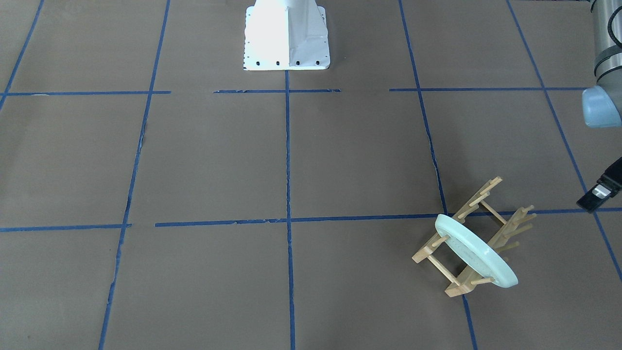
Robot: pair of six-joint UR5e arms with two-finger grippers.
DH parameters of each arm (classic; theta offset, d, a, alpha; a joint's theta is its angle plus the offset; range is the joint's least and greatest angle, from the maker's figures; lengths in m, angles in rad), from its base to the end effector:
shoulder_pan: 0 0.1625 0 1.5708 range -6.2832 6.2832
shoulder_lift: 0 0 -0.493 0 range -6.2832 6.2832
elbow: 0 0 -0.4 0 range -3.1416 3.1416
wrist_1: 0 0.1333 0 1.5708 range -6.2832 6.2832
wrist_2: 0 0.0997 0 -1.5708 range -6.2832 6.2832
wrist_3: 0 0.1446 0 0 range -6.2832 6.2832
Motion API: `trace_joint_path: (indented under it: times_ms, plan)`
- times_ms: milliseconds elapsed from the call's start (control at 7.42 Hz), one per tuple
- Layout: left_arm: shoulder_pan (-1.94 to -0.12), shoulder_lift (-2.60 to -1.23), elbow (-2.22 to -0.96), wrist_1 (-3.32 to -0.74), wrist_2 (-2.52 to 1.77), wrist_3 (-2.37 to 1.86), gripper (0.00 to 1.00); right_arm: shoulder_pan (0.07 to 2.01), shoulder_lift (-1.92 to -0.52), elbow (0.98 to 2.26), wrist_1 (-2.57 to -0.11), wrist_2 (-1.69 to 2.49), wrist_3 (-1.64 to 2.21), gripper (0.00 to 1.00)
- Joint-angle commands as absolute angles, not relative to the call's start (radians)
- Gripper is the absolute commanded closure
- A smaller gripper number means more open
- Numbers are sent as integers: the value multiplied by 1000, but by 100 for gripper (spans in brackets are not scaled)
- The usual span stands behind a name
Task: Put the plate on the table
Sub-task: 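Move the left gripper to the pale green plate's rim in the rack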
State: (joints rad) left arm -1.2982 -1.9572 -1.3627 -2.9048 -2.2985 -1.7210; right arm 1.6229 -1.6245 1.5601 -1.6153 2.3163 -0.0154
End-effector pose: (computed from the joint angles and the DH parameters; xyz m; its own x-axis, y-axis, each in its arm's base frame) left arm 0.1508 -0.6775 0.4550 -0.0653 -0.1814 -0.9812 0.5366 0.8227 -0.1878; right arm 0.0591 -0.4578 0.7970 0.7306 0.0966 0.6759 -0.0405 0.9943 -0.0983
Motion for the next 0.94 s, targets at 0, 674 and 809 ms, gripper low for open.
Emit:
trace_joint_path:
  times_ms: [0,674,809]
  plan:
    - [-1191,-1968,-1326,-3028,-2135,-1889,4,1623,-1624,1560,-1615,2316,-15,0]
    - [-1114,-2029,-1221,-3030,-2031,-2003,36,1623,-1624,1562,-1615,2316,-15,0]
    - [-1111,-2032,-1216,-3028,-2031,-2003,36,1623,-1624,1562,-1615,2316,-15,0]
